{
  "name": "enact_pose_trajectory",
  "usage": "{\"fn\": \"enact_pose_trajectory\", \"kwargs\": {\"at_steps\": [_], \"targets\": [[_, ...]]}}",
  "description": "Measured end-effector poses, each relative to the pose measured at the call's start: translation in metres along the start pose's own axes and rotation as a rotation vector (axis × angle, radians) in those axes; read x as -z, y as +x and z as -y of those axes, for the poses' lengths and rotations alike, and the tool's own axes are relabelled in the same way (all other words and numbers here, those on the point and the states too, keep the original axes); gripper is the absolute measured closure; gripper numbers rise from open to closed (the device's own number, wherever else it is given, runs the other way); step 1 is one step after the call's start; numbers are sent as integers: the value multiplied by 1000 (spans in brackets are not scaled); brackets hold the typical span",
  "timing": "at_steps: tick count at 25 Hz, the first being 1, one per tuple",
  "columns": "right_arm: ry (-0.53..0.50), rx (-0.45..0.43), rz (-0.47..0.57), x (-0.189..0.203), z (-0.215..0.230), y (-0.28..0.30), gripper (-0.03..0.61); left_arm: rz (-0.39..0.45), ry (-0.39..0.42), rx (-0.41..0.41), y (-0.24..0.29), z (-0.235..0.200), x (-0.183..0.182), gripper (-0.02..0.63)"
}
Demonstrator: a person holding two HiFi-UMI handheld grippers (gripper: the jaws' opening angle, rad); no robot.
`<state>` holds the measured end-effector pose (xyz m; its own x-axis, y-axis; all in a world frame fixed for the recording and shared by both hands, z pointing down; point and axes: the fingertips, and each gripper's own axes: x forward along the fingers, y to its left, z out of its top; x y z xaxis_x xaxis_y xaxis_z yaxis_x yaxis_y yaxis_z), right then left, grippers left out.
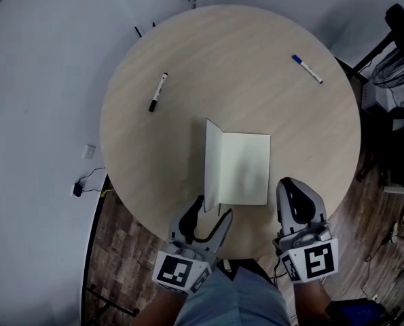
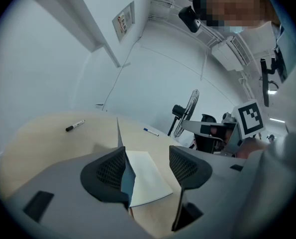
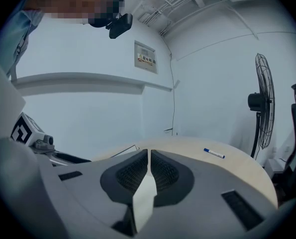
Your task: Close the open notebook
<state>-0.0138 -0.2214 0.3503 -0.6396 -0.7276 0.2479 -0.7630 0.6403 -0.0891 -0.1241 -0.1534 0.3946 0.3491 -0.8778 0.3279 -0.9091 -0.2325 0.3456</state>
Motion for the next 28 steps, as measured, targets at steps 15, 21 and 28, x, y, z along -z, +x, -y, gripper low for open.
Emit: {"fn": "enact_pose_trajectory", "kwargs": {"at_steps": [15,21,28], "targets": [[74,174,12,22,60,-60,529,-86,103,175,44,68,14,334],[109,252,-5,37,86,-82,529,-142,139,200,67,84,27,334],[157,312,-35,66,107,-93,529,-205,150,262,95,96,51,333]]}}
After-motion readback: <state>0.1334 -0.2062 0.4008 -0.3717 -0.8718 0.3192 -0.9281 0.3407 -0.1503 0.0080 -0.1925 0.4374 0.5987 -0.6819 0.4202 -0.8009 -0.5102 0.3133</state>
